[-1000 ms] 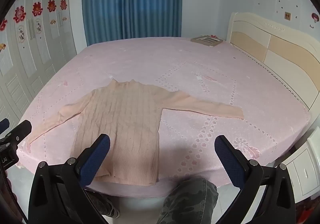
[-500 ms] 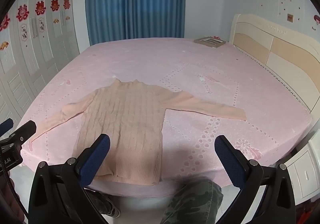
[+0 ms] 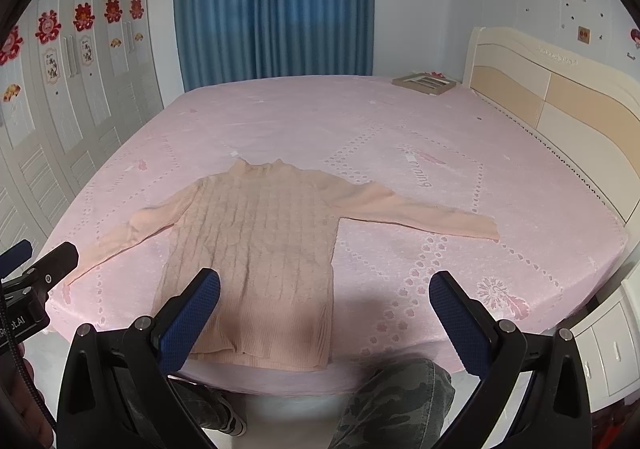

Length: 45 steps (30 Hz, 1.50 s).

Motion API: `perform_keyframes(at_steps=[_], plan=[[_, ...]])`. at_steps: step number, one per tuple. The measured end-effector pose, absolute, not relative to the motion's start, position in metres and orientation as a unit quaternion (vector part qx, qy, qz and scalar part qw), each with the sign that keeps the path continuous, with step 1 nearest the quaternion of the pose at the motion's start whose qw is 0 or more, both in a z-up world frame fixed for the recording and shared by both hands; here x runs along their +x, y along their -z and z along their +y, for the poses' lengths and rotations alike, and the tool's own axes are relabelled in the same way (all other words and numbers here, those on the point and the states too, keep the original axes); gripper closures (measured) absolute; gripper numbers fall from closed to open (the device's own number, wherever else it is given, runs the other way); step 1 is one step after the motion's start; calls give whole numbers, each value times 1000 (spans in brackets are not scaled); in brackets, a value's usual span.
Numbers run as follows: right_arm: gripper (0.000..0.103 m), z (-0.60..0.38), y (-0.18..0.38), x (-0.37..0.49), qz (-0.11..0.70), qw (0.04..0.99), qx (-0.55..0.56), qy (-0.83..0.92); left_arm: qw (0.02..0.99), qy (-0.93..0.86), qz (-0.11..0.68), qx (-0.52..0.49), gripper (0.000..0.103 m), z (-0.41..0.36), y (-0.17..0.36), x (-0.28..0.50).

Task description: Fold small clothes

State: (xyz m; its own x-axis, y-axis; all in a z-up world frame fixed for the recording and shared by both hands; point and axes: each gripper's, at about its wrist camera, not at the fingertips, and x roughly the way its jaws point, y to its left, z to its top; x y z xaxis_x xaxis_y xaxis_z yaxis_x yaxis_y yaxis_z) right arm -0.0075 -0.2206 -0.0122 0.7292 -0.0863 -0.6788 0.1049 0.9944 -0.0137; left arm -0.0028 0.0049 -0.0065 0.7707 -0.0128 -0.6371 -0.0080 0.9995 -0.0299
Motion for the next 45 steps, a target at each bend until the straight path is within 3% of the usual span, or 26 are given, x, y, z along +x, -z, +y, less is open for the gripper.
perform_keyframes(at_steps=[45], plan=[[1, -220, -1, -19, 350, 935, 28, 41, 942, 20, 333, -18, 0, 3, -8, -7]])
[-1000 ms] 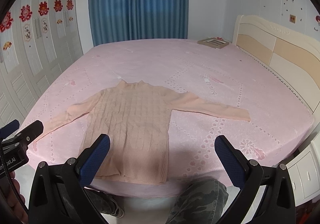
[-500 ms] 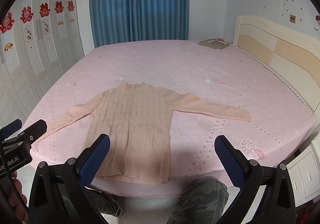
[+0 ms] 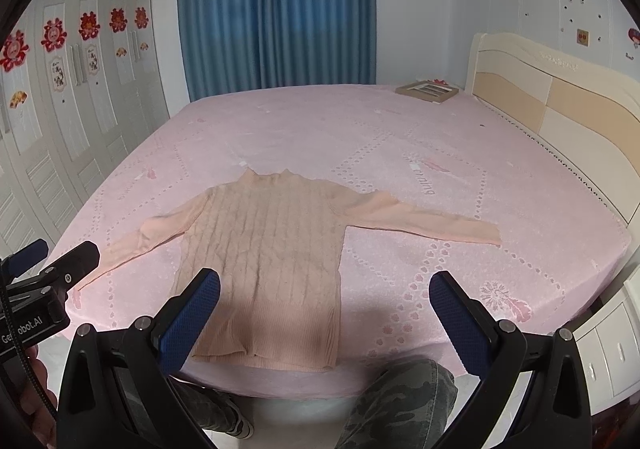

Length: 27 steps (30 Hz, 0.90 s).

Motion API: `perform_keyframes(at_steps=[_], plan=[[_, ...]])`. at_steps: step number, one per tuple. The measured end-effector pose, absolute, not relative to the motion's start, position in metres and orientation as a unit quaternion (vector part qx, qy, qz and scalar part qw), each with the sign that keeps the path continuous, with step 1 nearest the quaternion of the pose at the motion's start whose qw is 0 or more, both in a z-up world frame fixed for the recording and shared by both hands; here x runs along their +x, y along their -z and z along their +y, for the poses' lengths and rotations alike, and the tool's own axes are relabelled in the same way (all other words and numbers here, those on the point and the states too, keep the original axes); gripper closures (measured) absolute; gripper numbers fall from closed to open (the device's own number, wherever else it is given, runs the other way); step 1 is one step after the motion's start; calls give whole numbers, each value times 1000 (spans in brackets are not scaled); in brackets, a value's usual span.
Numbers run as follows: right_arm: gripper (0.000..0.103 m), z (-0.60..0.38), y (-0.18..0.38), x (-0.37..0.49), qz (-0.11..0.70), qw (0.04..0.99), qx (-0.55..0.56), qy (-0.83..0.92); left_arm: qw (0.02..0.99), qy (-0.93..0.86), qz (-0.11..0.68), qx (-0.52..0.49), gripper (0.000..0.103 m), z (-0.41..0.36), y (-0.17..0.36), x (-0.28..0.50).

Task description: Fold small clothes

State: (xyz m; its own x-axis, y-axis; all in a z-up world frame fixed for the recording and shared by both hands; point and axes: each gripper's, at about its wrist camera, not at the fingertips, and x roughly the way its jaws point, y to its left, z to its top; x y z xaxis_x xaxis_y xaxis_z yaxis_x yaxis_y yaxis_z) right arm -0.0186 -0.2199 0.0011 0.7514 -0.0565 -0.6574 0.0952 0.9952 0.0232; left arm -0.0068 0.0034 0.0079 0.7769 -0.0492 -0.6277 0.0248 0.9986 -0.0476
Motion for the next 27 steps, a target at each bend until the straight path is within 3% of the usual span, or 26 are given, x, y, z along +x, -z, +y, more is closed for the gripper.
perform_keyframes(at_steps=[27], plan=[[1, -215, -4, -14, 344, 938, 24, 32, 944, 8, 329, -19, 0, 10, -14, -1]])
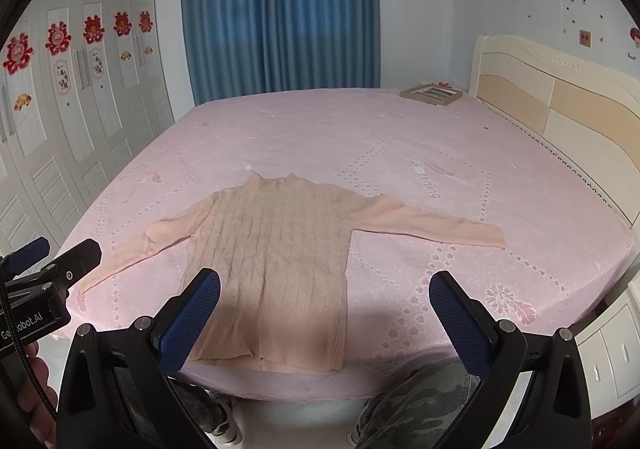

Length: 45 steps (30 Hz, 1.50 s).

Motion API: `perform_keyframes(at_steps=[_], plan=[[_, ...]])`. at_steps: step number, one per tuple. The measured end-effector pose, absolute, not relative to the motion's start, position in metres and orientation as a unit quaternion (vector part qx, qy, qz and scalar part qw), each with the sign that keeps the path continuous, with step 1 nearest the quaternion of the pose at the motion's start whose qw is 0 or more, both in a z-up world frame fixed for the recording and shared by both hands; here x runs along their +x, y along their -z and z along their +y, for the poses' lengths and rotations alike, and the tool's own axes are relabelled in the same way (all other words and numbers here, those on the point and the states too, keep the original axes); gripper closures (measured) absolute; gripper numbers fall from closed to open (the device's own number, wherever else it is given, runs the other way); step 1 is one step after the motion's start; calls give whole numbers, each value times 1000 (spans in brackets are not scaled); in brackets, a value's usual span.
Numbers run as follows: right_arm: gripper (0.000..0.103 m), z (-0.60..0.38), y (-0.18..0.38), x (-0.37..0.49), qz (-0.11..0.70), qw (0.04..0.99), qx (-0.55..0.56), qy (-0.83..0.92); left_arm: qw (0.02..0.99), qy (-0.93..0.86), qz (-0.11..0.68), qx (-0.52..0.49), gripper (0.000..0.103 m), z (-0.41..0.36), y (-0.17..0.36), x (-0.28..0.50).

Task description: Fold small clothes

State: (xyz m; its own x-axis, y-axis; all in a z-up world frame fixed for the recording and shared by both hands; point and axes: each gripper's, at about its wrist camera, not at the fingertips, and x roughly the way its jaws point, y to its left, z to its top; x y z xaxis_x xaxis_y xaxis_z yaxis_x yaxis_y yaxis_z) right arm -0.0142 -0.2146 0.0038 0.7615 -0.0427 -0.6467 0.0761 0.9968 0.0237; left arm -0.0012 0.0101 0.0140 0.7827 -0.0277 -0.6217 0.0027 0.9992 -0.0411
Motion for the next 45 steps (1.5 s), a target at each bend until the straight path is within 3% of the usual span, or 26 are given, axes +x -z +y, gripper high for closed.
perform_keyframes(at_steps=[8, 18, 21, 25, 32, 40, 43, 44, 45], plan=[[1, -200, 7, 22, 350, 936, 14, 9, 933, -19, 354, -57, 0, 50, 15, 28], [2, -184, 58, 100, 367, 929, 33, -36, 883, -124, 436, -122, 0, 179, 100, 88], [8, -175, 76, 126, 378, 924, 29, -53, 854, -140, 468, -179, 8, 227, 139, 104], [15, -165, 104, 158, 388, 918, 29, -72, 835, -162, 467, -241, 8, 281, 174, 114], [15, -149, 136, 198, 394, 917, -11, -55, 802, -192, 471, -312, 10, 348, 232, 142], [15, -142, 143, 232, 368, 928, -35, -54, 797, -214, 432, -363, 35, 387, 261, 164], [15, -144, 146, 236, 355, 933, -44, -52, 795, -252, 435, -340, 66, 388, 261, 178], [15, -146, 149, 235, 351, 934, -45, -49, 794, -264, 440, -325, 89, 386, 262, 184], [15, -147, 151, 234, 349, 935, -47, -47, 794, -268, 448, -312, 91, 384, 262, 191]])
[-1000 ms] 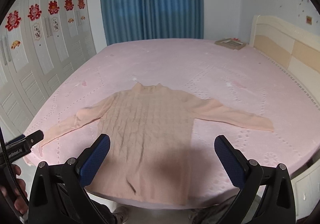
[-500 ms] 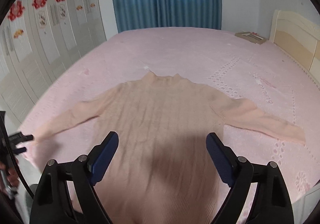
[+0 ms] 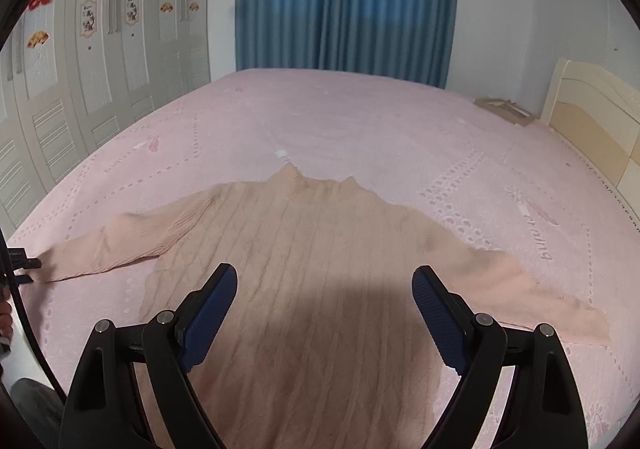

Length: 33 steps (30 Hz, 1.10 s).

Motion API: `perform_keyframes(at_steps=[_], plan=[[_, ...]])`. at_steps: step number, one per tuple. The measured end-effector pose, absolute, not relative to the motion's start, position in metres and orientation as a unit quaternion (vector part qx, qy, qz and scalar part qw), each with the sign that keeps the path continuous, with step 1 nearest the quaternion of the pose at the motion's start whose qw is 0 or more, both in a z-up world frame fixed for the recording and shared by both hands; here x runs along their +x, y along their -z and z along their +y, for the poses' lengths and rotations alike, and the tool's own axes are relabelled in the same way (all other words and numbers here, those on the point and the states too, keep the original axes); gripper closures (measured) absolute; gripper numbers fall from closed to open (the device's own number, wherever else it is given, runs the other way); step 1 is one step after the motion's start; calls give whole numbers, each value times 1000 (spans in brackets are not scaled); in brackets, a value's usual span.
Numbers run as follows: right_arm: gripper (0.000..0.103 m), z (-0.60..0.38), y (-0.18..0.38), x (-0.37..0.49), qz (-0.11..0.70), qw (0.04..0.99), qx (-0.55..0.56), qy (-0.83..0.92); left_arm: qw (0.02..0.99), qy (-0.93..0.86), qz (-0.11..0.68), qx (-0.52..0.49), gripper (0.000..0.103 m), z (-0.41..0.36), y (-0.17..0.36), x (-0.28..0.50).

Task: Fold small clothes
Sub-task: 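Grasp the sweater sleeve cuff nearest the left tool with the left tool, then fold the held sleeve across the sweater body with the left tool, then release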

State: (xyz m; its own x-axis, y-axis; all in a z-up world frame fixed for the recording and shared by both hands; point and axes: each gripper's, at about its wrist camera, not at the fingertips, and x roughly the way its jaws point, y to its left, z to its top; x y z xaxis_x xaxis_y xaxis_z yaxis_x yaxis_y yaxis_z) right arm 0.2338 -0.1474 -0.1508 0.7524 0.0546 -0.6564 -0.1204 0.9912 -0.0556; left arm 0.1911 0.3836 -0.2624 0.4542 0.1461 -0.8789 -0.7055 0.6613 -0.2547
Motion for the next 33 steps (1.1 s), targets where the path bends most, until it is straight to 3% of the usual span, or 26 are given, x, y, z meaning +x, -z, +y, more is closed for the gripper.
perform_keyframes(at_steps=[4, 8, 14, 20, 24, 33], plan=[[15, -167, 158, 226, 348, 935, -55, -30, 815, -277, 436, -263, 92, 356, 234, 212], [15, -201, 156, 232, 374, 926, 11, -56, 847, -236, 415, -233, 92, 300, 192, 244], [15, -242, 136, 227, 358, 933, 36, -15, 892, -136, 396, -169, 92, 167, 136, 309], [15, -299, 135, 229, 380, 918, 112, 2, 909, -31, 400, -110, 93, 22, 114, 364], [15, -326, 140, 230, 384, 907, 175, -4, 905, 34, 414, -92, 93, -66, 124, 385], [15, -343, 158, 244, 411, 891, 195, 13, 878, 125, 461, -43, 90, -198, 198, 383]])
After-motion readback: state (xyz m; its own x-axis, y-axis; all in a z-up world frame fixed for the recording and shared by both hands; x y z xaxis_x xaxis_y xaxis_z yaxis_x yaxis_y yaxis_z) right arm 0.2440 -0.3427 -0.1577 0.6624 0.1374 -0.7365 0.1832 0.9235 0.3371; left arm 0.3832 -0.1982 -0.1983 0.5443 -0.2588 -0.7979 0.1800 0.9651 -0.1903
